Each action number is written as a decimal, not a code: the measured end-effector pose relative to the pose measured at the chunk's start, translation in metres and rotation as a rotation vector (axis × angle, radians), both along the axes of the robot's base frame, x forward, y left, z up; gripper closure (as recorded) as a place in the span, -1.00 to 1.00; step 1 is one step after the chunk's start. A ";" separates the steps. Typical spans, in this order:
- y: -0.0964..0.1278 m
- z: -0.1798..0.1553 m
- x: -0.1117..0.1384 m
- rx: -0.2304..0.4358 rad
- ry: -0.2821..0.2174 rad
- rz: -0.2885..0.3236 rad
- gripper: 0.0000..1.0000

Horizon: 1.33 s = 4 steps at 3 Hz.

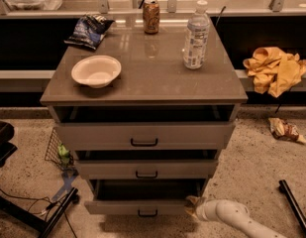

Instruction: Open bottom drawer

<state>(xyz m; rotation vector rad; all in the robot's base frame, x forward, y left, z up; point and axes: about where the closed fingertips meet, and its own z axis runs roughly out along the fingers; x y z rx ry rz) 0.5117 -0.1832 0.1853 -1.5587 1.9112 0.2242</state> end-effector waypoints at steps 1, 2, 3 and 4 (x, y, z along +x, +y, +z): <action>-0.021 0.023 -0.030 -0.001 -0.043 -0.047 1.00; -0.022 0.024 -0.034 -0.001 -0.045 -0.050 1.00; -0.028 0.033 -0.062 -0.002 -0.059 -0.077 1.00; -0.012 0.038 -0.103 0.028 -0.055 -0.077 1.00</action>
Offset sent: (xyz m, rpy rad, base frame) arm -0.3984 -0.0681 0.1518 -0.0173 -0.2137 -0.3982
